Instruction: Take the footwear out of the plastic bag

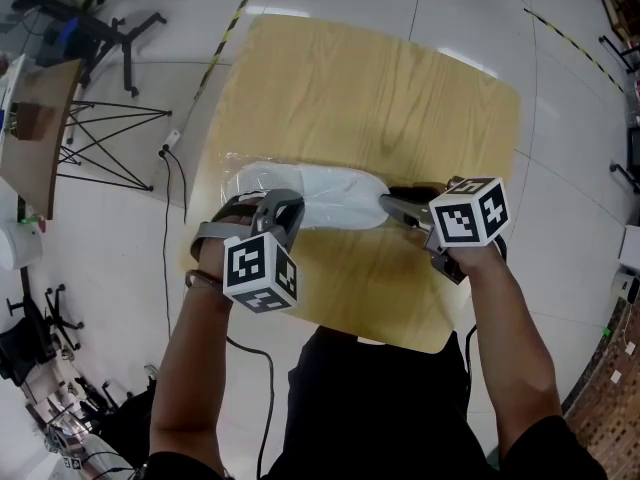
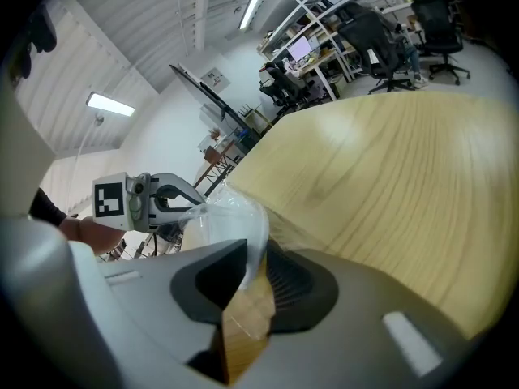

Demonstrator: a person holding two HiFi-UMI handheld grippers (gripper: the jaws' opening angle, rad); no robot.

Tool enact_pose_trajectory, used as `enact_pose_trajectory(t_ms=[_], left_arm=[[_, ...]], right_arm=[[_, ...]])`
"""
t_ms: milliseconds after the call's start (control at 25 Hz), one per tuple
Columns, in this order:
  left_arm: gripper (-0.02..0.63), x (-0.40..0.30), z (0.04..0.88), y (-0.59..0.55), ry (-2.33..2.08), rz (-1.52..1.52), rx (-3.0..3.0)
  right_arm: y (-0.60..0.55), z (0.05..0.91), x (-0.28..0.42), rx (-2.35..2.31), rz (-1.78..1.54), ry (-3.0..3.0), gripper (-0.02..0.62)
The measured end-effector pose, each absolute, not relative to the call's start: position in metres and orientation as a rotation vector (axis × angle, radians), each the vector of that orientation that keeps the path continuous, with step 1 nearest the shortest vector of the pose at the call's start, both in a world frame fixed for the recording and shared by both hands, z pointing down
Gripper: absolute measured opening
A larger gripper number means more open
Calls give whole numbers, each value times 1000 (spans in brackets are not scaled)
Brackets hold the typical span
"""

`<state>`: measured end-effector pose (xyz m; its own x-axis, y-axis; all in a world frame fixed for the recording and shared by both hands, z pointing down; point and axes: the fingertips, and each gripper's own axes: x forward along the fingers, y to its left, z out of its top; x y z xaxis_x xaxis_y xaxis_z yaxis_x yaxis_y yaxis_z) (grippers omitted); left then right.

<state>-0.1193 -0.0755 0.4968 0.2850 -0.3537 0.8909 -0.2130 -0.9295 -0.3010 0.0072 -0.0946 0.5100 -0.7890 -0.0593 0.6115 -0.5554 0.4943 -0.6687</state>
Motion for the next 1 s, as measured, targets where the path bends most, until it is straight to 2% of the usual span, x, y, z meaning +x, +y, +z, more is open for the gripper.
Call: enact_pose_trajectory(t_ms=[280,1000], left_arm=[[38,-124,499,-78,562,-1752,-2369],[28,-131,499,-67,571,-1799,-2329]], right_arm=[[-93,488,10,504,1404,-2274,48],[-70,494,52,515,1448,-2237,37]])
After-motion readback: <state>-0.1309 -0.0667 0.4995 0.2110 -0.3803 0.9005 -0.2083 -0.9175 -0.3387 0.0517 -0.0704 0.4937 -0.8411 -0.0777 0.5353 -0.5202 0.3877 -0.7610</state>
